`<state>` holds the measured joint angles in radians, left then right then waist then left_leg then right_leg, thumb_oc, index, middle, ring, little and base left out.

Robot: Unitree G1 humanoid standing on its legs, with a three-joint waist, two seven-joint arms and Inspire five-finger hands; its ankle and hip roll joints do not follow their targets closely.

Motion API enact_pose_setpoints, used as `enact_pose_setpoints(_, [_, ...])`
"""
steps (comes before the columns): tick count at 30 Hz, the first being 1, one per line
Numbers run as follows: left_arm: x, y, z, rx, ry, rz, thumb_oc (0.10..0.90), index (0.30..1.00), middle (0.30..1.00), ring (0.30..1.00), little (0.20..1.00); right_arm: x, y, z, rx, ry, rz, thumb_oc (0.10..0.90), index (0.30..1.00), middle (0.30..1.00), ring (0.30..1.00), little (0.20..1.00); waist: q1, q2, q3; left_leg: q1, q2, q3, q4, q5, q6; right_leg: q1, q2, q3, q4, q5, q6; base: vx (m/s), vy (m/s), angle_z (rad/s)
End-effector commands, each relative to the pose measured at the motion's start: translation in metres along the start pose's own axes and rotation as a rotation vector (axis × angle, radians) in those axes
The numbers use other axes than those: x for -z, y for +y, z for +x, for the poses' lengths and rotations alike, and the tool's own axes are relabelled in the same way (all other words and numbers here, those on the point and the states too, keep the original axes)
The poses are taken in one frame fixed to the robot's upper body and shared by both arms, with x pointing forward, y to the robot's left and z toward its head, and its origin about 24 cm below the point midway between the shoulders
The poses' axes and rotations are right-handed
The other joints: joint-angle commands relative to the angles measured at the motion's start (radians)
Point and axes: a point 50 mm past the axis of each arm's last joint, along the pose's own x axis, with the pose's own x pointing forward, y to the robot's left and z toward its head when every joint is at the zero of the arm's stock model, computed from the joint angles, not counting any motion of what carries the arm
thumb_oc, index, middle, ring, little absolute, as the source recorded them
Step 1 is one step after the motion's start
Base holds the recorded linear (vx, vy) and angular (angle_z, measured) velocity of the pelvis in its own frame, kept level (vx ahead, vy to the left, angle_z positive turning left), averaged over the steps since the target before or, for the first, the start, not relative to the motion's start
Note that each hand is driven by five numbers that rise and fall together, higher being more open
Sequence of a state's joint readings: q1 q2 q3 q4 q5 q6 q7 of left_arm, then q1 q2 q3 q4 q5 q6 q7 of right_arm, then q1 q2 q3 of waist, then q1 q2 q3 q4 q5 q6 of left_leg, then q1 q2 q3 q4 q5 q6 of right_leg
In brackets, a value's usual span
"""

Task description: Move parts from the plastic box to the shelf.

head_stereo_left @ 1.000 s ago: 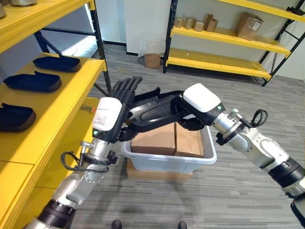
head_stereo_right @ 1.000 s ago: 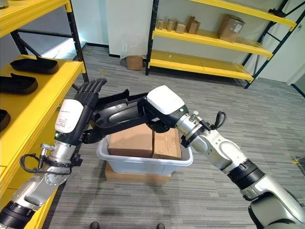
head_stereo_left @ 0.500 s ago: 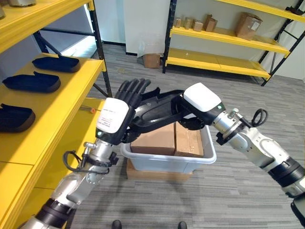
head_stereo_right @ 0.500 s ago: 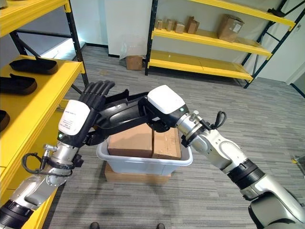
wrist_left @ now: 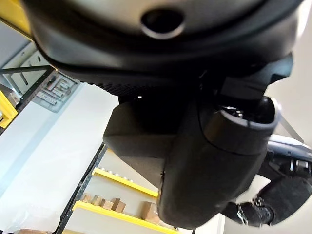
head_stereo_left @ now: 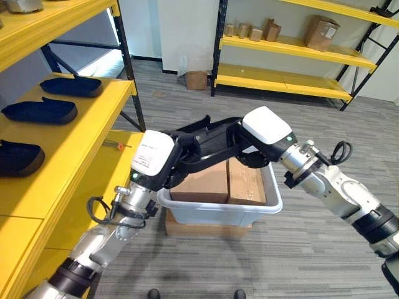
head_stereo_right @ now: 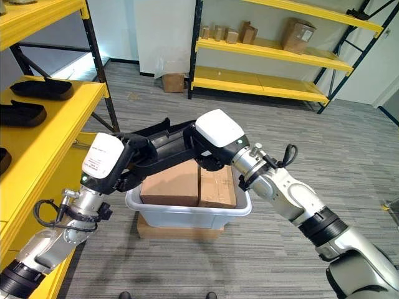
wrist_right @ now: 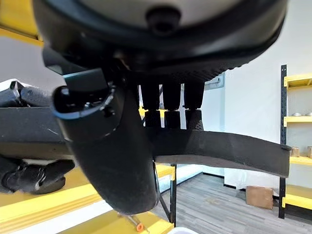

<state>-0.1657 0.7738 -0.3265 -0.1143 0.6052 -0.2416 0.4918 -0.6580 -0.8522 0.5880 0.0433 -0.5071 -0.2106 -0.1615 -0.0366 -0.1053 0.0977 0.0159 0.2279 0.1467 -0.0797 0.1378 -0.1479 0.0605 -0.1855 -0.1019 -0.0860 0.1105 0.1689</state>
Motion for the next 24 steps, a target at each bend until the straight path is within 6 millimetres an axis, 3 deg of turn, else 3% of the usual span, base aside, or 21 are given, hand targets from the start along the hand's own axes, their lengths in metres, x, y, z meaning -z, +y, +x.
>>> enact_pose_setpoints(1, [-0.019,0.019,0.031,-0.157,-0.153,-0.024,0.4,0.3,0.3,0.3,0.3,-0.024,-0.066,0.032,0.316,-0.164,-0.009,0.4,0.3,0.3,0.3,0.3,0.002,0.007,-0.084,0.059,0.017,-0.033,-0.008,-0.091,0.02,-0.034,-0.007,-0.041,0.077,-0.048,0.029,0.0,0.0,0.0])
enact_pose_setpoints(12, [-0.016,0.016,0.028,-0.179,-0.091,-0.081,0.4,0.3,0.3,0.3,0.3,-0.022,-0.063,0.033,0.326,-0.14,0.018,0.4,0.3,0.3,0.3,0.3,0.002,0.008,-0.085,0.068,0.019,-0.037,-0.008,-0.101,0.022,-0.027,-0.003,-0.04,0.084,-0.065,0.025,0.01,0.0,0.0])
enact_pose_setpoints(13, [-0.015,0.016,0.027,-0.179,-0.084,-0.083,0.4,0.3,0.3,0.3,0.3,-0.023,-0.062,0.032,0.326,-0.141,0.036,0.622,0.61,0.61,0.61,0.61,0.003,0.007,-0.083,0.064,0.018,-0.037,-0.008,-0.091,0.023,-0.032,-0.003,-0.042,0.087,-0.059,0.023,0.0,0.0,0.0])
enact_pose_setpoints(14, [-0.013,0.016,0.025,-0.177,-0.076,-0.08,0.4,0.3,0.3,0.3,0.3,-0.024,-0.061,0.03,0.326,-0.143,0.059,0.9,1.0,1.0,1.0,1.0,0.003,0.009,-0.083,0.065,0.018,-0.038,-0.008,-0.093,0.024,-0.03,-0.003,-0.042,0.088,-0.061,0.023,0.0,0.0,0.0])
enact_pose_setpoints(19, [-0.007,0.015,0.017,-0.173,-0.023,-0.08,0.4,0.3,0.3,0.3,0.3,-0.023,-0.058,0.018,0.378,-0.112,0.164,0.9,1.0,1.0,1.0,1.0,0.004,0.016,-0.085,0.068,0.019,-0.042,-0.008,-0.101,0.023,-0.021,-0.002,-0.047,0.085,-0.072,0.023,0.01,-0.004,0.0])
enact_pose_setpoints(24, [0.009,0.015,-0.003,-0.183,0.114,-0.086,0.4,0.3,0.3,0.3,0.3,-0.015,-0.045,-0.014,0.481,-0.011,0.435,0.9,1.0,1.0,1.0,1.0,0.004,0.029,-0.076,0.059,0.022,-0.048,-0.008,-0.085,0.024,-0.024,0.003,-0.053,0.09,-0.072,0.016,-0.01,-0.012,0.02])
